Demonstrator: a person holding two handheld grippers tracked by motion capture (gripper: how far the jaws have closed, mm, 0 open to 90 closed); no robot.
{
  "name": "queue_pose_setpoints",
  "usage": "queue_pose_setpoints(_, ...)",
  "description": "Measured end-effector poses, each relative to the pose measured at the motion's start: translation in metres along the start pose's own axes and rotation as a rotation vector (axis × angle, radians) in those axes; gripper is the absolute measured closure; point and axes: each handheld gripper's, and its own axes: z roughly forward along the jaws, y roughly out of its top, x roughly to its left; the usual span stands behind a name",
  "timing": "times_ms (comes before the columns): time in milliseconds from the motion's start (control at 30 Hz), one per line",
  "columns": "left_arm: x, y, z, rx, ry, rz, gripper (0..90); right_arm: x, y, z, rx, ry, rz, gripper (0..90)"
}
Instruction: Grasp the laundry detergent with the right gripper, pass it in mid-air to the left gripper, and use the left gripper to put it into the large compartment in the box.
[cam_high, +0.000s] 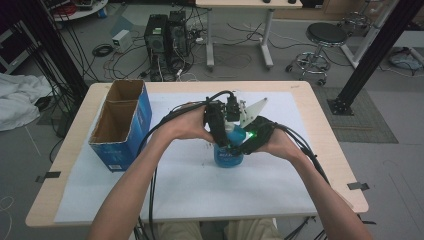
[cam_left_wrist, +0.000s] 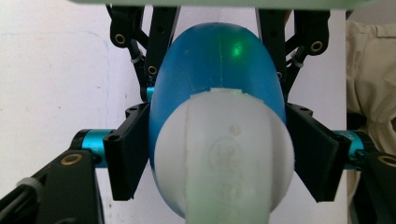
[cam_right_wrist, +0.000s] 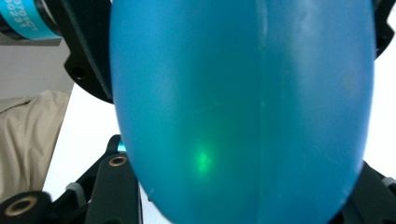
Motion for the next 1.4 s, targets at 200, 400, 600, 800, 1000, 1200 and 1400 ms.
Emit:
queue_pose_setpoints(200,-0.0011,0.0005,-0.0007,0.000,-0.001,0.003,30.9,-0.0004,0.0000,0.0017,0.004,0.006,-0.002,45.5)
queue_pose_setpoints(400,-0.0006,0.0001,-0.0007,0.003,0.003,0.002,33.9,-0.0012,-0.0001,0.0027,0.002,-0.014,-0.014,45.4)
queue_pose_setpoints(600,-0.0009,0.0001,-0.0005,0.009,0.007,0.001,37.5,0.0004,0.0001,0.0034,0.008,-0.001,-0.011,45.4)
queue_pose_setpoints(800,-0.0019,0.0004,-0.0015,0.011,0.015,0.004,37.8,0.0010,0.0004,0.0035,0.005,-0.006,-0.012,45.3)
queue_pose_setpoints(1000,-0.0024,0.0012,-0.0002,0.032,0.011,-0.002,38.3,0.0016,0.0002,0.0049,0.006,-0.004,-0.011,45.1)
queue_pose_setpoints(1200,-0.0036,0.0009,-0.0009,0.037,0.012,-0.010,38.5,0.0020,-0.0005,0.0084,-0.011,0.002,-0.003,44.5)
queue_pose_setpoints(1400,-0.0040,0.0001,-0.0034,0.038,0.010,-0.016,38.4,0.0027,0.0001,0.0093,-0.031,0.014,-0.005,43.9)
